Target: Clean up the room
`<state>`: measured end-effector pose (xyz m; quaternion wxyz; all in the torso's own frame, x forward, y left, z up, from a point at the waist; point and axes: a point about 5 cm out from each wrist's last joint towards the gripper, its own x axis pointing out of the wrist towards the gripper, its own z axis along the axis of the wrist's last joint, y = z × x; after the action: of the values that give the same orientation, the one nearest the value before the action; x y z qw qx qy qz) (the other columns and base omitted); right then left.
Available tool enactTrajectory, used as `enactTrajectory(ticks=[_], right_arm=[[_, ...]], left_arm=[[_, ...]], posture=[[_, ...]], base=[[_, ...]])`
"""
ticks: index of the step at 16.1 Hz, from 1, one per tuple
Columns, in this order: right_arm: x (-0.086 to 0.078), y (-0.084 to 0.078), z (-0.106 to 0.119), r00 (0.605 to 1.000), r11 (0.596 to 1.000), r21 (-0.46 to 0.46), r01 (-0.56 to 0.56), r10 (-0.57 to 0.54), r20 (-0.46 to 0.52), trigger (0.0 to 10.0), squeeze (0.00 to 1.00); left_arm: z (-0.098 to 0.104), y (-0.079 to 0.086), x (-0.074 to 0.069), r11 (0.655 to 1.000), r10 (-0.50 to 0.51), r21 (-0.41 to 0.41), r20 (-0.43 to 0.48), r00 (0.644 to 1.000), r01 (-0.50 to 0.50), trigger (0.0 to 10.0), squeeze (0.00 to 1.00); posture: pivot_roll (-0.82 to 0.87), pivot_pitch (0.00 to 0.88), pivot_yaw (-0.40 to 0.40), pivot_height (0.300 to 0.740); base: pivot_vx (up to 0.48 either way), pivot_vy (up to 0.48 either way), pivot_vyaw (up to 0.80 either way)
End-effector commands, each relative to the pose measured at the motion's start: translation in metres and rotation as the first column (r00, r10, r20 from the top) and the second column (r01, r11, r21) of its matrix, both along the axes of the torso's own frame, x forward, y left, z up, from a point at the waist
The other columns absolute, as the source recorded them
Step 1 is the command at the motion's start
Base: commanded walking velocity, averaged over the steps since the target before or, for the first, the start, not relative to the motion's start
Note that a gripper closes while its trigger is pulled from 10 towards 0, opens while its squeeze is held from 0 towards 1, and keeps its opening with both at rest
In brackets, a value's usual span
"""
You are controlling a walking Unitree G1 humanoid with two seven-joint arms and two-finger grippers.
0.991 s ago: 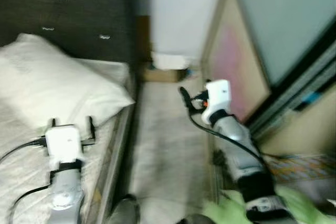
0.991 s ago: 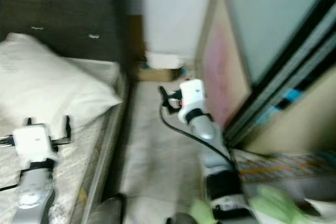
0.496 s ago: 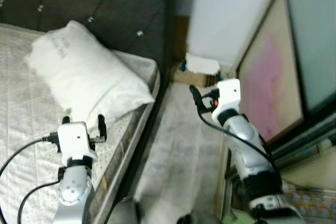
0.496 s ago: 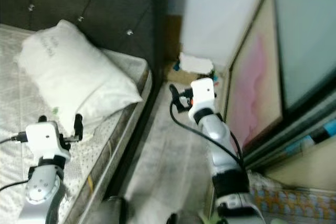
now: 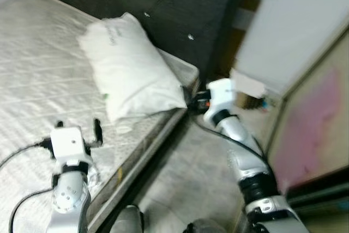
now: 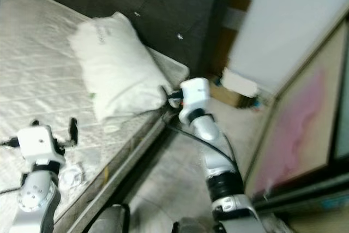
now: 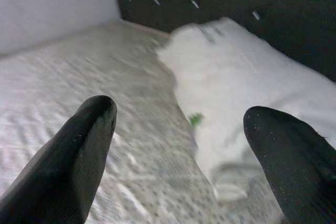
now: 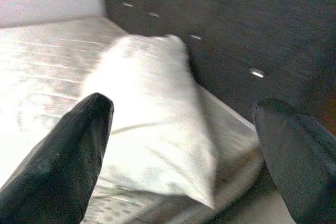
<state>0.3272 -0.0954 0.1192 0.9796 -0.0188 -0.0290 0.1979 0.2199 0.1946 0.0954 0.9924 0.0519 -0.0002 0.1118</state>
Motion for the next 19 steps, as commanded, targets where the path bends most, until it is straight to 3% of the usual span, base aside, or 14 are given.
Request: enactTrajectory(ticks=[1, 11, 14, 16, 19], right_arm=[[-0.0012, -0.006, -0.0008, 1.0, 0.999, -0.036, -0.003, 0.003, 0.023, 10.0, 0.0], [-0.0001, -0.0028, -0.001, 1.0, 0.999, -0.037, -0.019, 0.019, 0.023, 10.0, 0.0], [-0.0001, -0.0033, -0.001, 1.0, 0.999, -0.037, -0.019, 0.02, 0.023, 10.0, 0.0], [-0.0003, -0.0026, -0.0014, 1.0, 0.999, -0.035, -0.021, 0.022, 0.022, 10.0, 0.0], [-0.0006, -0.002, -0.0014, 1.0, 0.999, -0.03, -0.019, 0.02, 0.023, 10.0, 0.0]], left_arm=[[-0.0027, -0.0043, -0.0021, 1.0, -0.015, -0.008, -0.001, 1.0, 0.015, 10.0, 0.0], [-0.0025, -0.0042, -0.0033, 0.999, -0.029, -0.028, 0.007, 1.0, 0.029, 10.0, 0.0], [-0.002, -0.0038, -0.004, 1.0, -0.005, 0.004, -0.002, 1.0, 0.005, 10.0, 0.0], [-0.0035, -0.0016, -0.0055, 0.996, -0.041, -0.076, 0.018, 0.999, 0.042, 10.0, 0.0], [-0.0078, 0.0024, -0.0079, 0.995, -0.019, -0.093, 0.014, 1.0, 0.021, 10.0, 0.0]], posture=[[0.02, 0.109, -0.079, 0.74], [0.02, 0.126, -0.084, 0.74], [0.01, 0.127, -0.083, 0.74], [0.01, 0.127, -0.083, 0.74], [0.01, 0.124, -0.08, 0.74]], base=[[0.0, 0.0, 0.8], [0.0, 0.0, 0.8], [0.0, 0.0, 0.8], [0.0, 0.0, 0.8], [0.0, 0.0, 0.8]])
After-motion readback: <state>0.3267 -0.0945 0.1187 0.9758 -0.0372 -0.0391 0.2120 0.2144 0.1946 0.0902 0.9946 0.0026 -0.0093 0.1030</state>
